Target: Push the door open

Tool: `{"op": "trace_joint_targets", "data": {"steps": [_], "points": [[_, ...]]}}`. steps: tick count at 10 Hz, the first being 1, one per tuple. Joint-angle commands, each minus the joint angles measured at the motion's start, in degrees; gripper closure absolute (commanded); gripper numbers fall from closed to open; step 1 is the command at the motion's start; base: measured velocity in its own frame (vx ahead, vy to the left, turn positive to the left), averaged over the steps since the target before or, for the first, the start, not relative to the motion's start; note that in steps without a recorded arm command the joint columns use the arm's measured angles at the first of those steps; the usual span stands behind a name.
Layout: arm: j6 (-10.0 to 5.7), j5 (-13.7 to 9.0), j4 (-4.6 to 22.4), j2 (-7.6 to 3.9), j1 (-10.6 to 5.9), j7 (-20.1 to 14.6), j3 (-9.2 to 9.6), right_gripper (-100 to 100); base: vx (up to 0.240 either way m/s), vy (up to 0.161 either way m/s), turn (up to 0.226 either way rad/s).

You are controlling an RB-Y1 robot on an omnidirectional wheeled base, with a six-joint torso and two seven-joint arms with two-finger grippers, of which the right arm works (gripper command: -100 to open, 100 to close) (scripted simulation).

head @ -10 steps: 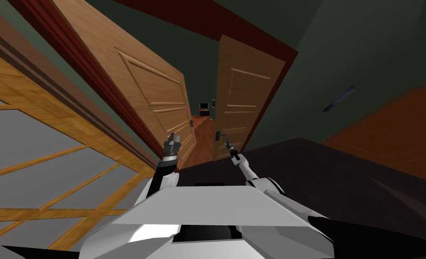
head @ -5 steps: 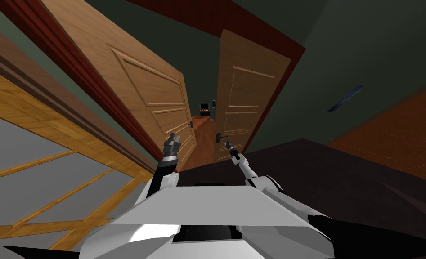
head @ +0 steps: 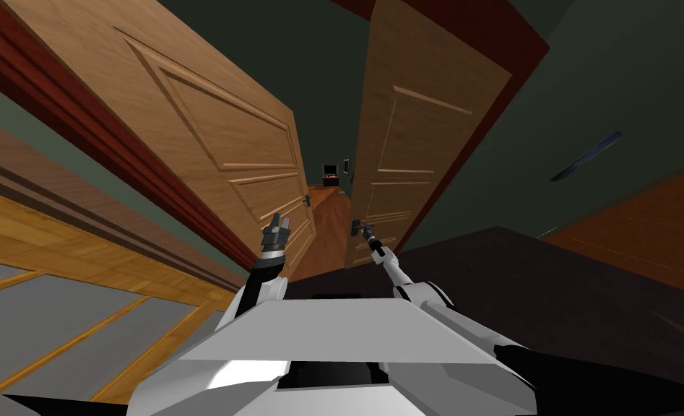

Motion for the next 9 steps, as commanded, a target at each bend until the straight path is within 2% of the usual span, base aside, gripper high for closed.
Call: {"op": "trace_joint_targets", "data": {"steps": [1, 2, 3, 8, 9], "points": [[0.1, -0.17, 0.17, 0.12, -0.1, 0.34, -0.21, -100, 0.197, 0.005, 0.028], [0.06, -0.1, 0.11, 0.09, -0.06, 0.21, -0.13, -100, 0.09, 0.0, 0.008], [0.06, -0.1, 0.11, 0.09, -0.06, 0.21, -0.13, 100, -0.012, 0.001, -0.005], [0.06, -0.1, 0.11, 0.09, -0.06, 0.21, -0.13, 100, -0.008, -0.001, 0.005], [0.33, -0.49, 0.02, 0.27, -0.48, 1.13, -1.04, 100, 0.073, 0.033, -0.062]]}}
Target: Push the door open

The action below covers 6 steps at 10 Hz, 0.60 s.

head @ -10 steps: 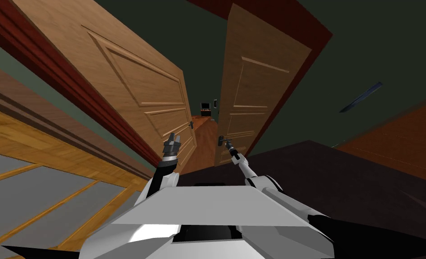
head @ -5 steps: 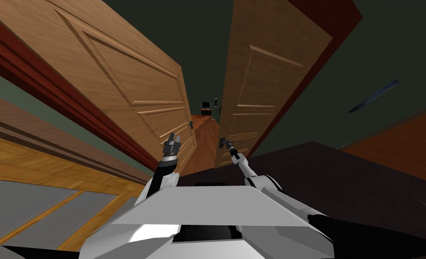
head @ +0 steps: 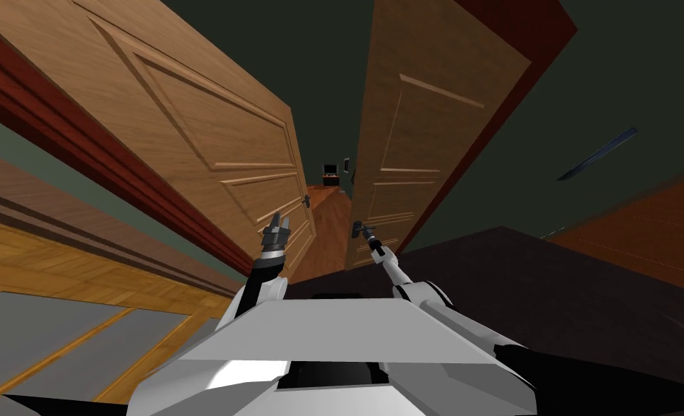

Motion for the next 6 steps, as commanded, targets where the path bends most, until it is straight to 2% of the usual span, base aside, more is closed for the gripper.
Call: {"op": "trace_joint_targets", "data": {"steps": [1, 6], "points": [[0.08, -0.31, -0.07, 0.03, -0.17, 0.71, -0.72, 100, 0.149, 0.073, -0.063], [0.83, -1.52, 0.16, 1.01, -0.41, 3.77, -3.44, 100, 0.173, 0.072, -0.059]]}}
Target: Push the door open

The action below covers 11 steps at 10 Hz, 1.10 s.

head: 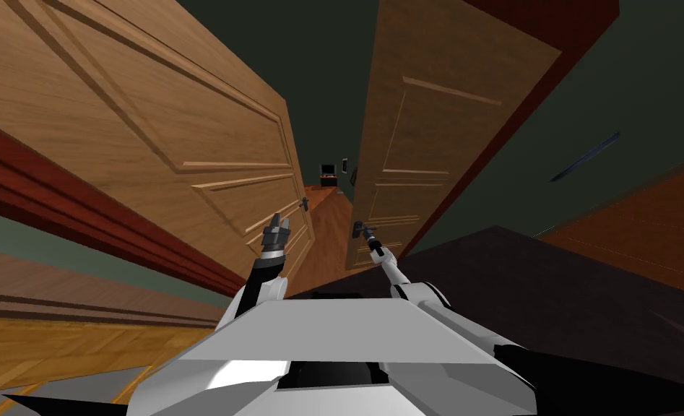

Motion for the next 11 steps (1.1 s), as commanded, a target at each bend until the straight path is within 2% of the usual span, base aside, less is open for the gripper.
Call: {"op": "trace_joint_targets", "data": {"steps": [1, 2, 4, 6, 9, 10, 11], "points": [[0.64, -0.59, -0.61, -0.5, -0.38, 0.86, -1.3, 100, 0.199, 0.11, -0.092], [0.83, -0.9, -0.55, -0.24, -0.44, 1.67, -2.01, 100, 0.204, 0.095, -0.097], [0.83, -0.9, -0.55, -0.24, -0.44, 1.67, -2.01, 100, 0.099, 0.046, -0.009], [1.35, -1.74, -0.39, 0.44, -0.61, 3.79, -3.9, 100, 0.132, 0.079, -0.096], [1.89, -2.61, -0.23, 1.14, -0.79, 5.99, -5.85, 100, 0.149, 0.124, -0.105], [1.89, -2.61, -0.23, 1.14, -0.79, 5.99, -5.85, 100, 0.124, 0.056, -0.039], [2.21, -3.13, -0.13, 1.56, -0.89, 7.31, -7.02, 100, 0.156, 0.064, -0.081]]}}
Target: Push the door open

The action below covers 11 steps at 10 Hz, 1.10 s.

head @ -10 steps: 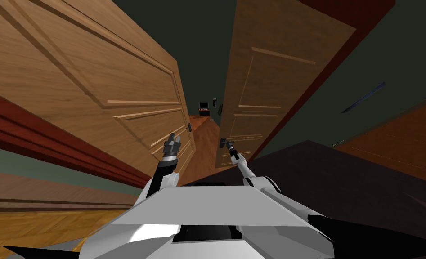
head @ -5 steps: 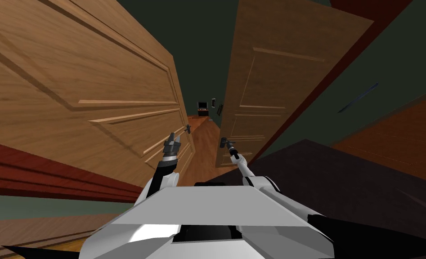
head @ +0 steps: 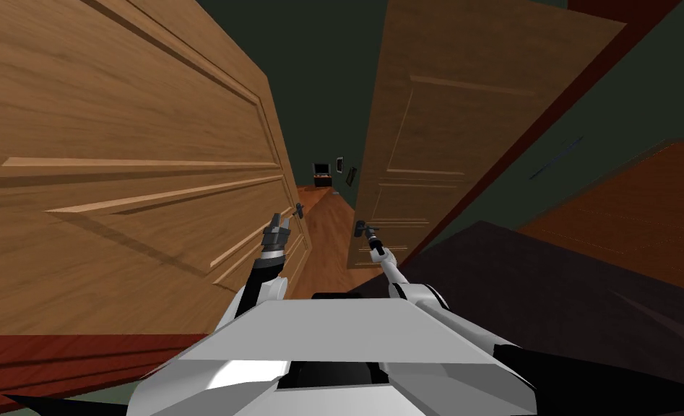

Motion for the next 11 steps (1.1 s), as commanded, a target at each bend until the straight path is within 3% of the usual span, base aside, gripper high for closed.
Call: {"op": "trace_joint_targets", "data": {"steps": [1, 11], "points": [[-0.23, -0.6, 0.57, -0.34, -0.72, 1.4, -1.59, 100, 0.164, 0.099, -0.078], [1.4, -3.23, 1.07, 1.79, -1.25, 8.07, -7.51, 100, 0.167, 0.106, -0.086]]}}
